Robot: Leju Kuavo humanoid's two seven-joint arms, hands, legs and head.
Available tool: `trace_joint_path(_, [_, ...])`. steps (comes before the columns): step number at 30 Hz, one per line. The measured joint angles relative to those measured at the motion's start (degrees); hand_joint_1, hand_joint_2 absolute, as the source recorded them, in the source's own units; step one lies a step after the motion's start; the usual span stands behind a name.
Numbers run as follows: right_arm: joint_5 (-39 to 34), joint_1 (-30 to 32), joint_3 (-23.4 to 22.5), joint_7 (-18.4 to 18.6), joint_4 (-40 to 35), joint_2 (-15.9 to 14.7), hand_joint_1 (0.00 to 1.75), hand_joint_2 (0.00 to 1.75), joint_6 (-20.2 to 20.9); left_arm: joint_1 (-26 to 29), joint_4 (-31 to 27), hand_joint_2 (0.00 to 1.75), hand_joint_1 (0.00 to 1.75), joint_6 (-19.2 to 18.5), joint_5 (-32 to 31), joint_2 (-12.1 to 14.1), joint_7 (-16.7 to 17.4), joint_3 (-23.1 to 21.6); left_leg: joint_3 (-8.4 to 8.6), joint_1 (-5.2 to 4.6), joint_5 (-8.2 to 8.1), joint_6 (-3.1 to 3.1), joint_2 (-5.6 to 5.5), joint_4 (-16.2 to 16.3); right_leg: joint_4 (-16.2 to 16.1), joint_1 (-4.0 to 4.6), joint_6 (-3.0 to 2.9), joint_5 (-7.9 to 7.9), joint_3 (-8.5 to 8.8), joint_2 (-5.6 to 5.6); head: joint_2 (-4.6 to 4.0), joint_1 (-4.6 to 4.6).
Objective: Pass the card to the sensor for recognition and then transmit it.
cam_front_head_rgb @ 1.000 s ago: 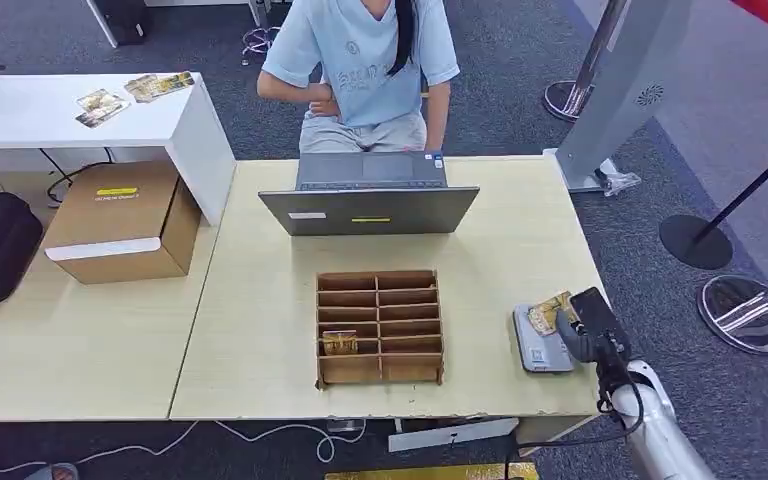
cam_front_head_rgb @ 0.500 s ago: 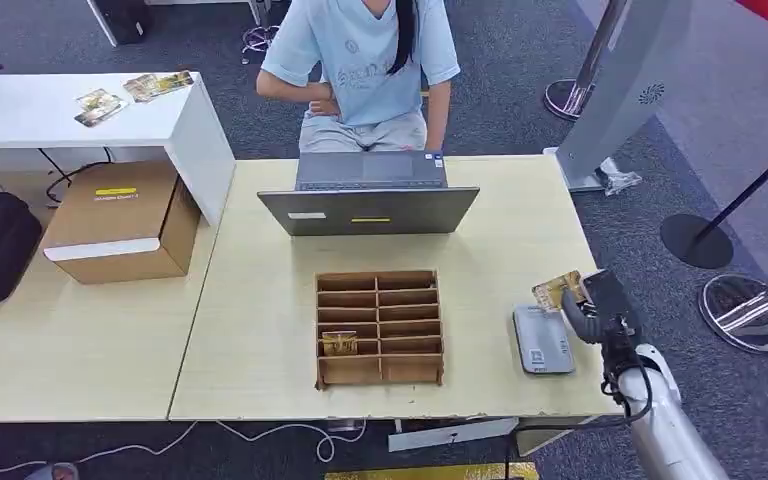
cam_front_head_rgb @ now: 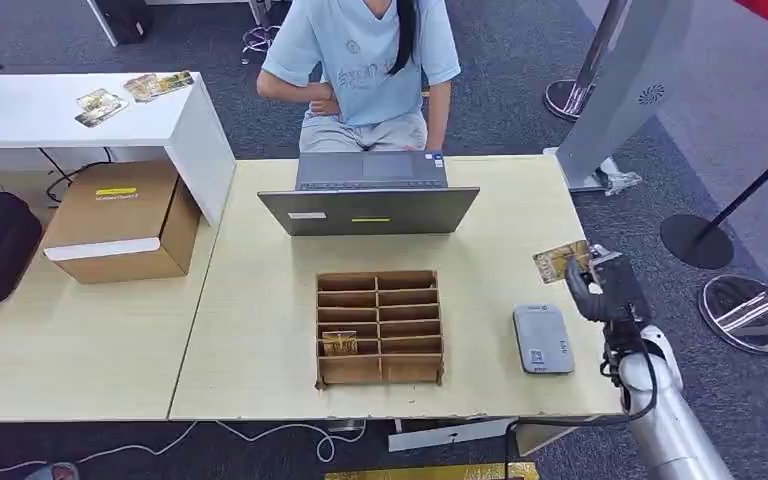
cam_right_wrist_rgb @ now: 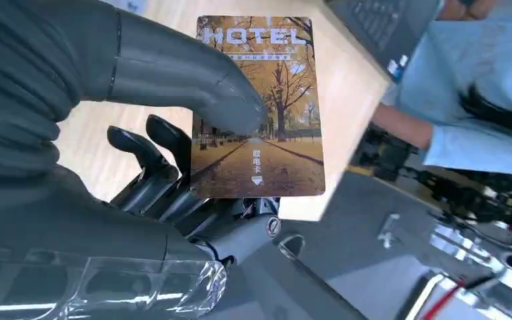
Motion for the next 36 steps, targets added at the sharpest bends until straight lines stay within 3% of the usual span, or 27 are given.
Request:
trace_joint_path(15, [10.8, -1.12, 3.96, -4.39, -7.91, 0.57, 1.75, 1.75, -11.58, -0.1, 0.0, 1.75, 0.0, -0.22, -0.48, -0.11, 0.0, 0.96, -0.03, 0.0, 0.0, 0.0, 0.0, 0.0, 0.01, 0.0, 0.0, 0.0, 0.0, 0.0, 0.0, 0.0])
trace_joint_path(22, [24.57, -4.27, 8.15, -5.66, -7.78, 0.68, 1.75, 1.75, -22.34, -0.26, 0.0, 1.75, 0.0, -1.33, -0.5, -0.39, 0.0, 1.88, -0.03, 0.0, 0.01, 0.01, -0.01, 0.0, 0.01, 0.0, 0.0, 0.0, -0.01, -0.02, 0.0, 0.0])
trace_joint_path(32, [39.17, -8.03, 12.11, -4.26, -6.79, 0.74, 1.75, 1.75, -33.66, -0.31, 0.0, 1.75, 0.0, -1.33, -1.73, -0.48, 0.0, 2.47, -0.02, 0.0, 0.02, 0.01, 0.0, 0.0, 0.02, 0.0, 0.0, 0.0, -0.01, 0.0, 0.0, 0.0])
trace_joint_path(36, [48.21, -9.53, 12.44, -3.76, -6.75, 0.85, 1.75, 1.75, -34.49, -0.3, 0.0, 1.75, 0.0, -1.36, -2.19, -0.57, 0.0, 2.54, -0.03, 0.0, 0.03, 0.0, 0.0, 0.0, 0.02, 0.0, 0.0, 0.0, 0.0, -0.01, 0.0, 0.0])
